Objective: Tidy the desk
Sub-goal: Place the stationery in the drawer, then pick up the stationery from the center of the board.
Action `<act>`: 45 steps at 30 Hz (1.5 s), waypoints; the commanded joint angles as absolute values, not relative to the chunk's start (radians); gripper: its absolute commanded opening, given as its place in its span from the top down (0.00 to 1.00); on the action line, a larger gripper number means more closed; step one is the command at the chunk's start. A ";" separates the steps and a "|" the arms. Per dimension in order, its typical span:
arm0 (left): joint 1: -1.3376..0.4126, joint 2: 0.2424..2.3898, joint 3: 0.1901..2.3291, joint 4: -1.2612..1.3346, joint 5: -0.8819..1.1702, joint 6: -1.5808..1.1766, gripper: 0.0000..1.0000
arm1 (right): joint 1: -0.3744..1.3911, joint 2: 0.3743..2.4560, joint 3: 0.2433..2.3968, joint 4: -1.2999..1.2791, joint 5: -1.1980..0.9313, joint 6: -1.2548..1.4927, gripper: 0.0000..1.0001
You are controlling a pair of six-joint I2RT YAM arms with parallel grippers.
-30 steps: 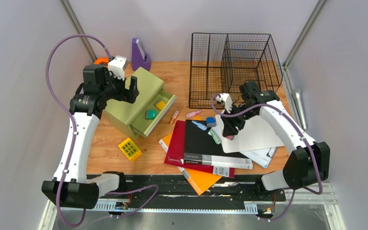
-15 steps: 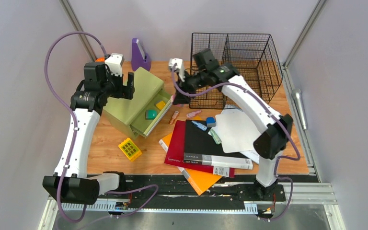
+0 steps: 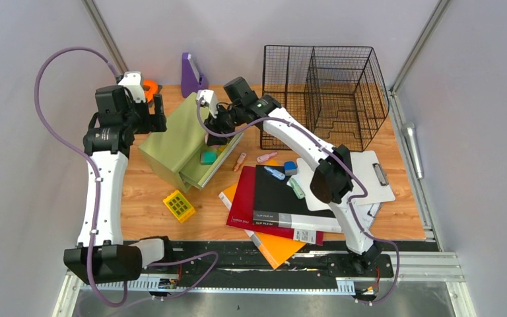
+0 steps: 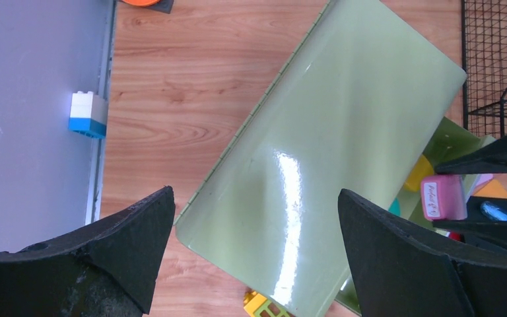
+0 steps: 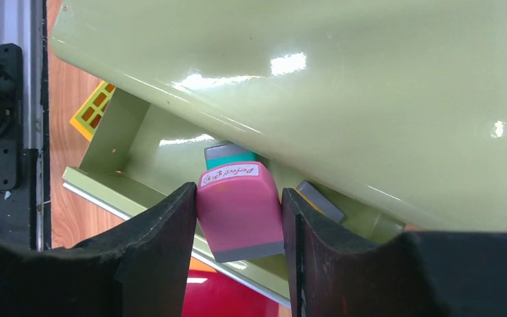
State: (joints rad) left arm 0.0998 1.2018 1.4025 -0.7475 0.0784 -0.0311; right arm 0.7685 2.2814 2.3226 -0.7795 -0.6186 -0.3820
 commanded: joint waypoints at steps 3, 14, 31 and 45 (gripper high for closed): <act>0.106 1.153 1.395 -0.714 0.114 -0.053 0.00 | 0.793 2.230 2.309 -0.707 -0.560 -0.366 0.20; 0.106 1.151 1.381 -0.704 0.154 -0.028 0.00 | 0.759 1.856 1.889 -0.701 -0.378 -0.483 0.00; 0.106 1.115 1.336 -0.675 0.188 -0.007 0.00 | 0.516 1.807 1.389 -0.721 -0.271 -0.840 0.01; 0.106 1.098 1.323 -0.669 0.181 -0.002 0.00 | 0.476 1.927 1.374 -0.727 -0.247 -0.954 0.04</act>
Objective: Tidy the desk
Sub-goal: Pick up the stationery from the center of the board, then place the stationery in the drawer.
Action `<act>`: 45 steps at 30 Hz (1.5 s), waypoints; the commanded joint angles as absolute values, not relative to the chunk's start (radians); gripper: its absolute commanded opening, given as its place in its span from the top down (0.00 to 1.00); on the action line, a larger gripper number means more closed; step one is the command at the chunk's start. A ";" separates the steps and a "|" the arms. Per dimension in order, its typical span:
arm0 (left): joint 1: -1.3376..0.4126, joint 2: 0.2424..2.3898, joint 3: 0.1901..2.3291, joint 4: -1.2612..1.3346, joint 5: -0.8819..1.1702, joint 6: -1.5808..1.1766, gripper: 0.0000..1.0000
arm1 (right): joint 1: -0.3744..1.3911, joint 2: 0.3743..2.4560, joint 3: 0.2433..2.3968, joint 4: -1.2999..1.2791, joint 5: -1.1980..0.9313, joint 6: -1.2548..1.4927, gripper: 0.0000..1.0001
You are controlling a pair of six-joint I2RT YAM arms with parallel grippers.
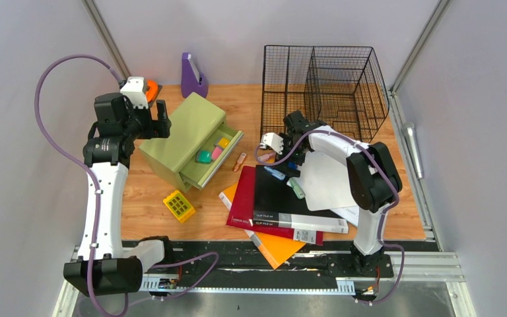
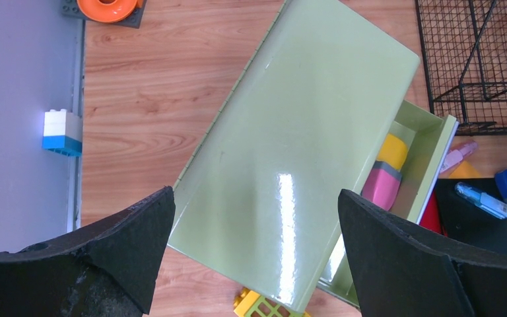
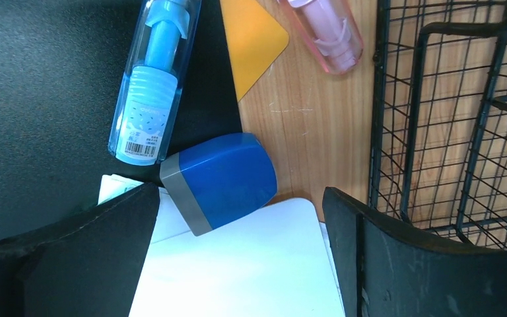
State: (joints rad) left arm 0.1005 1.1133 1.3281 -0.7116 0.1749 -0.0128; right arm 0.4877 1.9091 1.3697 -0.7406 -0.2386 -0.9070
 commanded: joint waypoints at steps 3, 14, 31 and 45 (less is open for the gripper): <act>0.106 1.099 1.321 -0.666 0.180 -0.003 0.00 | 0.471 1.940 1.375 -0.727 -0.266 -0.959 0.06; 0.107 1.103 1.321 -0.663 0.175 -0.002 0.00 | 0.454 1.933 1.443 -0.840 -0.329 -0.950 0.55; 0.106 1.110 1.327 -0.666 0.184 -0.006 0.00 | 0.641 1.985 2.064 -0.927 -0.596 -0.627 0.67; 0.106 1.096 1.325 -0.664 0.187 -0.006 0.00 | 0.770 2.240 2.299 -0.793 -0.386 -0.543 0.29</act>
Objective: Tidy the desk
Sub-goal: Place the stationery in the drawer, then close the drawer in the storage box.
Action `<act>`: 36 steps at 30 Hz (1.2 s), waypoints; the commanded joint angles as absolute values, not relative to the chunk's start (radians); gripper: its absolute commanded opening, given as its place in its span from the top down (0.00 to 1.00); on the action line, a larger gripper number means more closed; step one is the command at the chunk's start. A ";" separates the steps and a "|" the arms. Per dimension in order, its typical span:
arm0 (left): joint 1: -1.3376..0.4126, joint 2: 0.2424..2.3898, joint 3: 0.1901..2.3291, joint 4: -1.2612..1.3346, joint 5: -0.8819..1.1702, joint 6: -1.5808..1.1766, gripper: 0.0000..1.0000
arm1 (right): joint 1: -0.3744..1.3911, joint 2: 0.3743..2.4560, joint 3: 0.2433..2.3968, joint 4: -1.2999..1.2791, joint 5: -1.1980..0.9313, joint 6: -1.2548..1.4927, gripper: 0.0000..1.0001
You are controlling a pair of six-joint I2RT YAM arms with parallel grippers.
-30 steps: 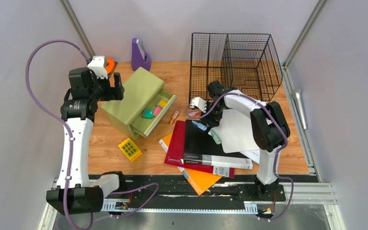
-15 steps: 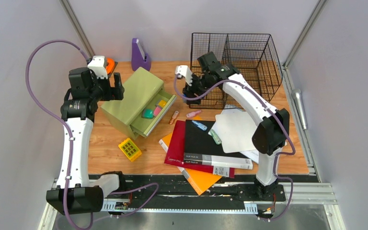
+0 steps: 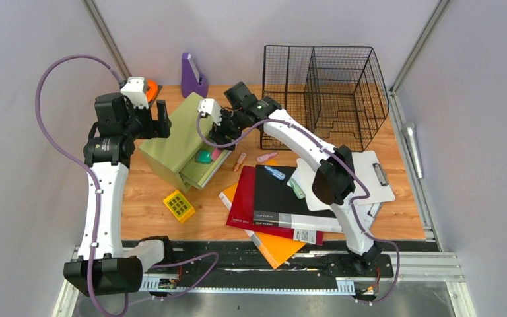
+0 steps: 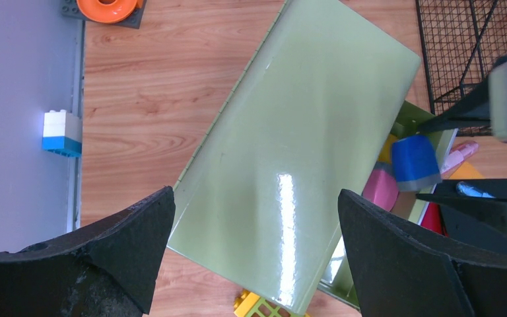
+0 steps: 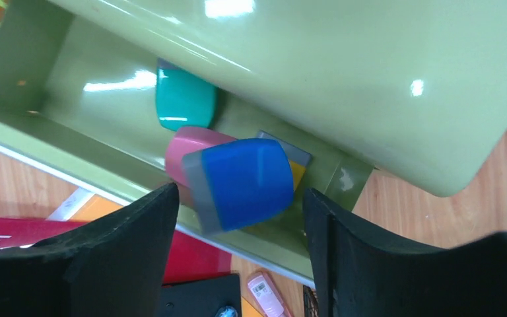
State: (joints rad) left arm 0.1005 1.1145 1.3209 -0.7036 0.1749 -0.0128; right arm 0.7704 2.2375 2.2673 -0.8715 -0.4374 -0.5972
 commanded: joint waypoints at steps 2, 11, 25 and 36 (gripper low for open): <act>0.106 1.097 1.323 -0.663 0.188 -0.007 0.00 | 0.770 2.229 2.289 -0.779 -0.380 -0.529 0.21; 0.106 1.099 1.320 -0.660 0.190 -0.005 0.00 | 0.770 2.053 2.112 -0.744 -0.437 -0.487 0.08; 0.107 1.244 1.392 -0.698 0.199 0.019 0.00 | 0.770 1.973 1.778 -0.669 -0.443 -0.424 0.38; 0.111 1.416 1.441 -0.633 0.200 -0.057 0.00 | 0.785 2.182 1.992 -0.537 -0.458 -0.295 0.40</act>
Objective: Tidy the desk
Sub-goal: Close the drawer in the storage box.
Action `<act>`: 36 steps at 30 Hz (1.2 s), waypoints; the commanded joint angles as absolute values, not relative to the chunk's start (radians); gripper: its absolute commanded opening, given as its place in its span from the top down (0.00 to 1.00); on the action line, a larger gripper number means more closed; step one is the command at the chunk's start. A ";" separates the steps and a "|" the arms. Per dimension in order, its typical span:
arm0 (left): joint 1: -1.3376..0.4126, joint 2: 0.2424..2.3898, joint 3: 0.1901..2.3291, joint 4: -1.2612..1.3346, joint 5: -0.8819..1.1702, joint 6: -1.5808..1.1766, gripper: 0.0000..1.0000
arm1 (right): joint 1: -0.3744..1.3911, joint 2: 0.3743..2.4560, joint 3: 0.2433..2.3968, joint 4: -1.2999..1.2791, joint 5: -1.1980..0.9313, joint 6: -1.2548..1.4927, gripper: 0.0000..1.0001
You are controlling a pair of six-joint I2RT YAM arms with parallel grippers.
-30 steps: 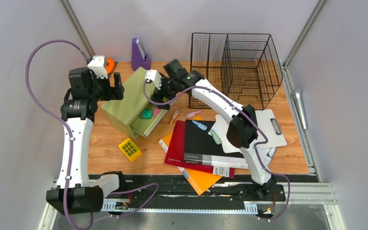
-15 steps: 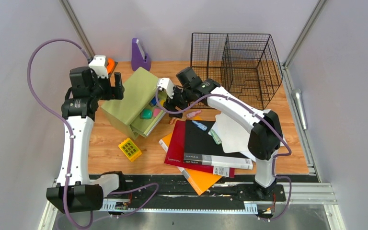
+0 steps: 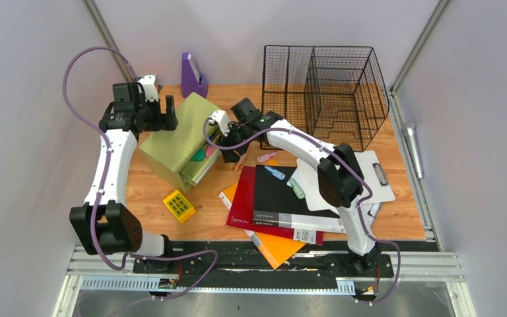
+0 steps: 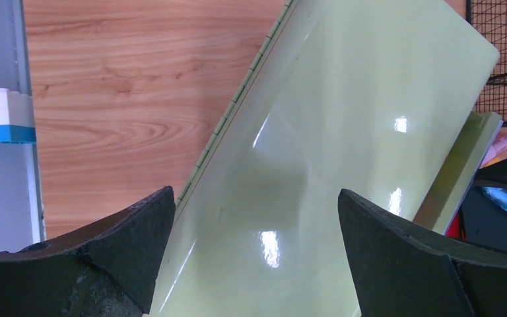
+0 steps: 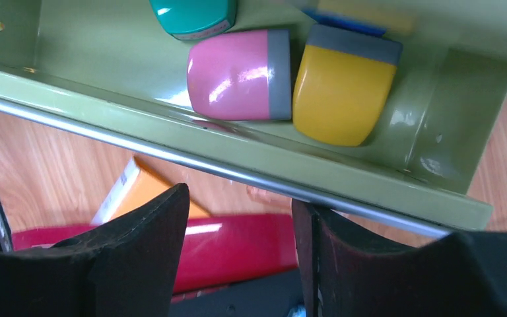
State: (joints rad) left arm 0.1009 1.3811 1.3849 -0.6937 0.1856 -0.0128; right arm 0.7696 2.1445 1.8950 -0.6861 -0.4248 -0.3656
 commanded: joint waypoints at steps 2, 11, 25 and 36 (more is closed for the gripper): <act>0.114 1.434 1.440 -0.621 0.210 -0.067 0.00 | 0.787 2.199 2.005 -0.495 -0.469 -0.256 0.39; 0.122 1.454 1.373 -0.587 0.274 -0.096 0.00 | 0.791 2.296 2.099 -0.398 -0.550 -0.012 0.33; 0.124 1.433 1.327 -0.564 0.331 -0.102 0.00 | 0.743 2.146 1.838 -0.327 -0.558 0.155 0.11; 0.141 1.427 1.257 -0.563 0.469 -0.188 0.01 | 0.672 2.185 1.774 -0.236 -0.681 0.412 0.16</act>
State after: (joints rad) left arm 0.1398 1.4605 1.2907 -0.5293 0.3405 -0.1135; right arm 0.6952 2.1883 1.7473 -0.3309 -0.5983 0.2703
